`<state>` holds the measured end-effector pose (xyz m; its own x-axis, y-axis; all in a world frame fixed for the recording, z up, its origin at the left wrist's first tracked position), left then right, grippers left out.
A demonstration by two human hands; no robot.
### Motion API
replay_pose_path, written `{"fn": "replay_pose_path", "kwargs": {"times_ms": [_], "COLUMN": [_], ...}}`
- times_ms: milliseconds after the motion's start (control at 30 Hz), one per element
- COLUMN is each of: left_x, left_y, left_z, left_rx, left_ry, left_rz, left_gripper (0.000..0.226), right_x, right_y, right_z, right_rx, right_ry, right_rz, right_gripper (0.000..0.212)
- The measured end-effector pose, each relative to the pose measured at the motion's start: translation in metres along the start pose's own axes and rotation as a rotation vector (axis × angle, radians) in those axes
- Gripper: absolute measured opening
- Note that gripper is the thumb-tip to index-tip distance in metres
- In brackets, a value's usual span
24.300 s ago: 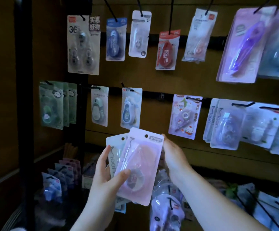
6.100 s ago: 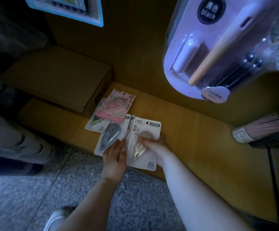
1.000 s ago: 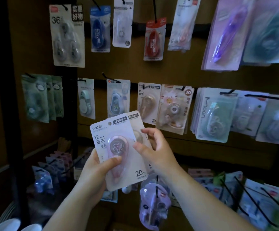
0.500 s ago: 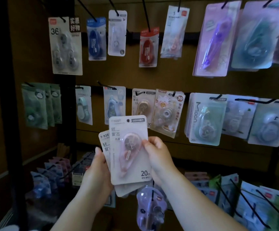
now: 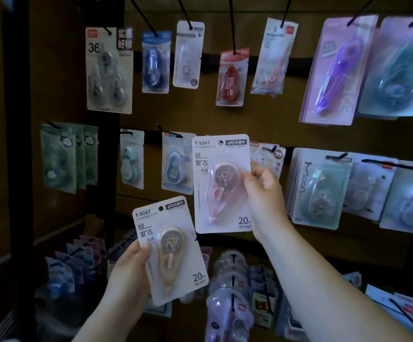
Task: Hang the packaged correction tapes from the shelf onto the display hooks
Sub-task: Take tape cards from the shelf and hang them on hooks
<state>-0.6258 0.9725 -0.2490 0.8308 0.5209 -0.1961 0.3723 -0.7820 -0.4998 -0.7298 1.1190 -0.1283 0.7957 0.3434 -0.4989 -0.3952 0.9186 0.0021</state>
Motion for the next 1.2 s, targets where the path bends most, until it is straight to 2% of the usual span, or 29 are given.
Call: {"fn": "replay_pose_path", "kwargs": {"times_ms": [300, 467, 967, 1200], "left_x": [0.002, 0.005, 0.016, 0.017], "left_y": [0.009, 0.008, 0.000, 0.007], "left_z": [0.000, 0.002, -0.015, -0.017], "left_rx": [-0.007, 0.031, 0.064, 0.048], "left_ry": [0.005, 0.022, -0.020, -0.035], "left_rz": [0.010, 0.009, 0.033, 0.054], "left_gripper": [0.027, 0.028, 0.028, 0.027], "right_x": [0.006, 0.011, 0.006, 0.006], "right_y": [-0.006, -0.003, -0.009, -0.011], "right_z": [0.002, -0.001, 0.012, -0.001], "right_rx": [-0.019, 0.024, 0.032, 0.065], "right_ry": [0.002, -0.022, -0.030, -0.090], "right_rz": [0.011, -0.006, -0.005, -0.026], "right_gripper": [0.024, 0.017, 0.026, 0.010]}}
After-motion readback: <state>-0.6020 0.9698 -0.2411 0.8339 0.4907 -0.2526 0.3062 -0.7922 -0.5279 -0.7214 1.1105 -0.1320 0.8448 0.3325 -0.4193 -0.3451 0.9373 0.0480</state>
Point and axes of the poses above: each hand's wrist, its own x-axis away from the middle knuckle, its own y-axis out of the back of the hand, z = x × y, the point moved 4 cm from there along -x, towards the middle knuckle, and after that the axes turned 8 degrees about z, right-handed, at the moved point
